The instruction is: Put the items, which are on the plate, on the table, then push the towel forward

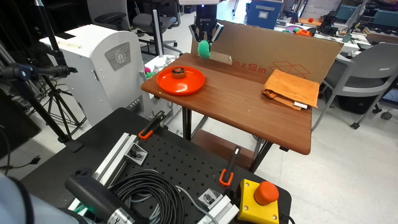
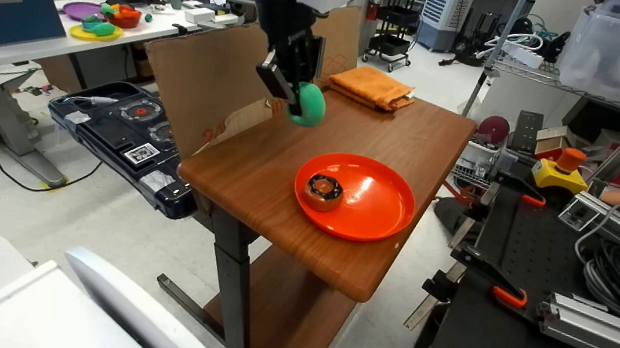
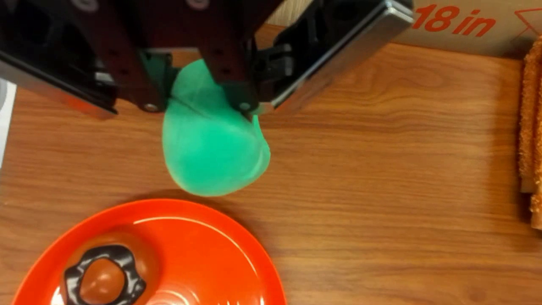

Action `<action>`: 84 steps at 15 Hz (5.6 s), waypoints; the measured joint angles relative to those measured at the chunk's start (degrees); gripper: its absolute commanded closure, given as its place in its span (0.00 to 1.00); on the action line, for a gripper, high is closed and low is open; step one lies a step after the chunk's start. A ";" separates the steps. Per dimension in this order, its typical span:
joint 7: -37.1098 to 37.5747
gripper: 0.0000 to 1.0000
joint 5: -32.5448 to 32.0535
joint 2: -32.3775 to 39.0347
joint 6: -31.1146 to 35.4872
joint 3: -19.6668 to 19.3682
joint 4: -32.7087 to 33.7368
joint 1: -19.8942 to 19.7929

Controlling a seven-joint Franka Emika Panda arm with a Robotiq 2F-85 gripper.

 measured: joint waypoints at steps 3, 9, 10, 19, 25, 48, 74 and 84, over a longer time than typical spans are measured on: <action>0.40 0.80 -0.03 5.70 -2.81 -0.72 8.07 0.97; 0.82 0.48 -0.06 15.69 -9.29 -2.73 22.53 1.79; 0.83 0.45 -0.06 17.08 -10.31 -2.84 24.55 1.82; 0.68 0.00 -0.52 20.41 -12.93 -2.87 31.53 2.58; -0.50 0.00 -2.03 15.86 -9.20 -1.79 26.32 6.22; 4.61 0.00 5.96 -20.42 20.46 2.51 -40.40 1.24; 3.22 0.00 -0.28 -21.92 28.98 2.99 -44.31 0.94; 0.64 0.16 -0.28 -12.66 22.25 2.99 -33.42 2.86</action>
